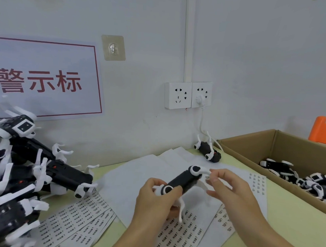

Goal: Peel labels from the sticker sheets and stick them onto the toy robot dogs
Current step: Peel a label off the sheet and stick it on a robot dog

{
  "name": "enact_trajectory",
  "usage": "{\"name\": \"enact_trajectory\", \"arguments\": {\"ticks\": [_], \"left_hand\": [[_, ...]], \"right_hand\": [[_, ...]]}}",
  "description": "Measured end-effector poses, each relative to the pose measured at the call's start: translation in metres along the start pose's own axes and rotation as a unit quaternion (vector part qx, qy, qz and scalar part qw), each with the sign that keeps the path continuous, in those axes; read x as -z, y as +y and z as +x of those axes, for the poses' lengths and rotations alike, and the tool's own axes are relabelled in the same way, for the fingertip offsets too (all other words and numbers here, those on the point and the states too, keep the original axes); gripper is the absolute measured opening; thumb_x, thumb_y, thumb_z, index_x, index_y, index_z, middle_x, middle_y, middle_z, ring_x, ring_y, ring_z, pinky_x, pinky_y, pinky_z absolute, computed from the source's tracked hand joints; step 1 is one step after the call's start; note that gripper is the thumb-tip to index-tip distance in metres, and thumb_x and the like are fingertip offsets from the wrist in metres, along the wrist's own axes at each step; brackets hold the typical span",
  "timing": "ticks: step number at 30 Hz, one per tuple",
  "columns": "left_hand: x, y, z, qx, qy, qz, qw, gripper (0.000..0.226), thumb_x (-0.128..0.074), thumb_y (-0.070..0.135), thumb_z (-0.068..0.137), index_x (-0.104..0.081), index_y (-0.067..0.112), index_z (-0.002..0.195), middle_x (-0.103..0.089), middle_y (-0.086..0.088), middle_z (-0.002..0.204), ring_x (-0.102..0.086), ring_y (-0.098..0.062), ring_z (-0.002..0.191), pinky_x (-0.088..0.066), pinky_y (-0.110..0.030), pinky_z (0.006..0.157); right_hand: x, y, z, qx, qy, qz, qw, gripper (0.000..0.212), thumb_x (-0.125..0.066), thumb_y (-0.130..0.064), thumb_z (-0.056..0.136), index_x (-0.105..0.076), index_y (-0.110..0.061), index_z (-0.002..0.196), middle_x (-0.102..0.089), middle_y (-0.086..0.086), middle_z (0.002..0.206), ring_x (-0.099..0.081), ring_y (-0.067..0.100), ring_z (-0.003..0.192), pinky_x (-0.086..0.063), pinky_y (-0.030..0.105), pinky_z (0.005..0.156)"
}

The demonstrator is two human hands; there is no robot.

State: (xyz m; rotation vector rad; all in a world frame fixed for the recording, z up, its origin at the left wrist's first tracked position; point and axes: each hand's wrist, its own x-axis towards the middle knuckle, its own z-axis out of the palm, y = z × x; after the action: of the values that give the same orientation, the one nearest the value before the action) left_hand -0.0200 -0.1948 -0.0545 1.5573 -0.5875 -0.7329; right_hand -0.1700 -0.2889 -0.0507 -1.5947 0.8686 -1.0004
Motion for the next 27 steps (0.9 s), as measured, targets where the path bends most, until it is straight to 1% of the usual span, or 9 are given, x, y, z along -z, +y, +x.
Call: {"name": "enact_trajectory", "arguments": {"ticks": [2, 4, 7, 9, 13, 16, 19, 22, 27], "left_hand": [[-0.003, -0.002, -0.002, 0.011, -0.035, 0.009, 0.999, 0.041, -0.08, 0.028, 0.07, -0.055, 0.011, 0.098, -0.072, -0.023, 0.089, -0.064, -0.028, 0.053, -0.06, -0.043, 0.062], [-0.003, -0.001, -0.004, 0.012, -0.058, 0.034, 0.998, 0.049, -0.077, 0.034, 0.065, -0.049, 0.019, 0.102, -0.07, -0.022, 0.093, -0.06, -0.025, 0.053, -0.061, -0.048, 0.066], [0.0, 0.003, -0.004, -0.003, -0.091, 0.112, 0.99, 0.053, -0.076, 0.041, 0.074, -0.043, 0.034, 0.116, -0.058, -0.004, 0.101, -0.061, -0.014, 0.06, -0.059, -0.032, 0.061], [0.0, 0.005, -0.006, -0.004, -0.112, 0.157, 0.981, 0.055, -0.072, 0.048, 0.075, -0.048, 0.032, 0.122, -0.057, 0.001, 0.102, -0.061, -0.008, 0.064, -0.052, -0.019, 0.055], [-0.001, 0.011, -0.008, 0.002, -0.161, 0.175, 0.971, 0.045, -0.06, 0.056, 0.064, -0.06, 0.017, 0.085, -0.06, 0.006, 0.071, -0.052, -0.01, 0.054, -0.044, -0.022, 0.056], [0.001, 0.012, -0.007, 0.042, -0.194, 0.161, 0.967, 0.046, -0.065, 0.054, 0.059, -0.057, 0.017, 0.085, -0.064, 0.002, 0.069, -0.054, -0.013, 0.058, -0.042, -0.025, 0.063], [-0.001, 0.007, -0.004, 0.08, -0.229, 0.097, 0.965, 0.067, -0.076, 0.049, 0.047, -0.059, 0.019, 0.104, -0.077, -0.009, 0.099, -0.067, -0.019, 0.081, -0.047, -0.035, 0.077], [-0.003, 0.0, -0.001, 0.076, -0.258, 0.041, 0.962, 0.077, -0.082, 0.044, 0.048, -0.058, 0.027, 0.12, -0.077, -0.006, 0.095, -0.07, -0.02, 0.084, -0.05, -0.035, 0.08], [-0.005, -0.004, -0.005, 0.048, -0.267, -0.03, 0.962, 0.058, -0.074, 0.021, 0.063, -0.061, 0.018, 0.12, -0.074, -0.014, 0.09, -0.068, -0.026, 0.08, -0.051, -0.036, 0.079]], "right_hand": [[0.0, -0.001, -0.001, -0.002, -0.011, 0.033, 0.999, 0.02, -0.056, -0.035, 0.098, -0.067, -0.026, 0.083, -0.072, -0.021, 0.106, -0.072, 0.001, 0.091, -0.052, 0.043, 0.094], [-0.001, -0.004, -0.002, 0.013, -0.015, 0.046, 0.999, 0.022, -0.055, -0.031, 0.099, -0.067, -0.024, 0.081, -0.073, -0.017, 0.108, -0.072, 0.004, 0.094, -0.051, 0.045, 0.099], [0.0, -0.008, -0.005, 0.035, -0.019, 0.047, 0.998, 0.025, -0.055, -0.026, 0.1, -0.066, -0.026, 0.078, -0.073, -0.018, 0.108, -0.071, 0.003, 0.093, -0.052, 0.033, 0.092], [0.0, -0.011, -0.007, 0.046, -0.028, 0.031, 0.998, 0.024, -0.056, -0.027, 0.098, -0.066, -0.029, 0.078, -0.073, -0.021, 0.105, -0.07, 0.001, 0.088, -0.048, 0.018, 0.079], [0.001, -0.012, -0.008, 0.053, -0.032, 0.003, 0.998, 0.024, -0.056, -0.028, 0.097, -0.065, -0.03, 0.075, -0.074, -0.02, 0.088, -0.069, 0.0, 0.08, -0.04, 0.009, 0.058], [0.002, -0.014, -0.008, 0.055, -0.044, 0.0, 0.998, 0.026, -0.057, -0.023, 0.098, -0.066, -0.027, 0.074, -0.074, -0.02, 0.093, -0.069, -0.002, 0.08, -0.043, 0.009, 0.065], [0.002, -0.015, -0.007, 0.059, -0.049, -0.002, 0.997, 0.024, -0.059, -0.015, 0.097, -0.067, -0.02, 0.075, -0.075, -0.015, 0.098, -0.07, 0.002, 0.084, -0.049, 0.026, 0.078], [0.004, -0.015, -0.005, 0.058, -0.062, 0.002, 0.996, 0.023, -0.059, -0.012, 0.097, -0.068, -0.014, 0.076, -0.076, -0.008, 0.097, -0.072, 0.01, 0.084, -0.052, 0.033, 0.083], [0.009, -0.014, -0.001, 0.062, -0.079, -0.007, 0.995, 0.022, -0.059, -0.01, 0.097, -0.071, -0.01, 0.079, -0.077, -0.004, 0.091, -0.071, 0.006, 0.079, -0.051, 0.019, 0.07]]}}
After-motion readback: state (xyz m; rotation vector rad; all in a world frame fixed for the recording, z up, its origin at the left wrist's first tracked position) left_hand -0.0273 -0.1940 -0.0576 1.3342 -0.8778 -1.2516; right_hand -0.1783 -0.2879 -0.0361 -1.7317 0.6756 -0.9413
